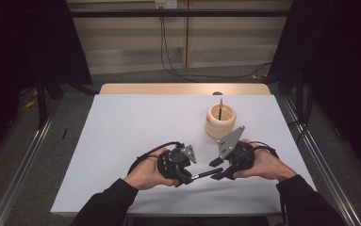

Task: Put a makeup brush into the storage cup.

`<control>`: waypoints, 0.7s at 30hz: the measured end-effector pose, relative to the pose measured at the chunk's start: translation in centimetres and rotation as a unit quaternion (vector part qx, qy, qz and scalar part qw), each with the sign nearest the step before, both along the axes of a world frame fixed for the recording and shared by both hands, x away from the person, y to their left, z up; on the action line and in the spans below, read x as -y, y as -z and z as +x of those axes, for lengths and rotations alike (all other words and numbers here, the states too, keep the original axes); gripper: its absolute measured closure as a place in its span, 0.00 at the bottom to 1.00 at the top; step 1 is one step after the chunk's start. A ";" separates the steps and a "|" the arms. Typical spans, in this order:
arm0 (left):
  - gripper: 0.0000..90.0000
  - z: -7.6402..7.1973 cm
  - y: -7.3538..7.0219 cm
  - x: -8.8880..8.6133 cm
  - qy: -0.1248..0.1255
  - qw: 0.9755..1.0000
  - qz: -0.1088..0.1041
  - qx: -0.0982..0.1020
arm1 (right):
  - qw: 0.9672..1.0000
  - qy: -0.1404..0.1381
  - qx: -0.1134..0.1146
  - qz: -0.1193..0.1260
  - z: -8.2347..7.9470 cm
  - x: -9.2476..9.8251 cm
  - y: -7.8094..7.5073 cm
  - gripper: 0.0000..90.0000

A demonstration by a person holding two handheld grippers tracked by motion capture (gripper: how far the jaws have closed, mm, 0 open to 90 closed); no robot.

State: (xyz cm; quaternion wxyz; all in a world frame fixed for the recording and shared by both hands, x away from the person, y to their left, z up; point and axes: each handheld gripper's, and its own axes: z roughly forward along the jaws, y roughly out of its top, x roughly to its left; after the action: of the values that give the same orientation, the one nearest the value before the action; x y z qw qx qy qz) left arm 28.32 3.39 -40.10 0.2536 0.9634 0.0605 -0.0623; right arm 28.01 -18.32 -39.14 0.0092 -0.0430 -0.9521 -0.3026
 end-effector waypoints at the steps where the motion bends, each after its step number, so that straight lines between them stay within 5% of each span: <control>1: 0.86 -0.1 0.1 0.0 0.000 1.000 0.001 0.004 | 1.000 0.000 -0.002 -0.004 -0.1 -0.1 0.2 0.64; 7: 0.86 -0.1 0.3 0.1 0.003 1.000 0.000 -0.009 | 0.999 -0.019 -0.004 -0.026 -0.2 -0.9 0.9 0.68; 21: 0.86 -0.2 0.5 0.1 0.011 1.000 -0.003 -0.008 | 0.999 -0.027 -0.016 -0.024 0.2 -1.2 2.1 0.86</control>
State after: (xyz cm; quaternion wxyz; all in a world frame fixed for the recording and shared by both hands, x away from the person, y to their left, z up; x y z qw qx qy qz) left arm 28.12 3.27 -40.58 0.2553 0.9627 0.0521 -0.0733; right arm 28.16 -17.09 -41.23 0.0318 -0.0222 -0.9598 -0.2781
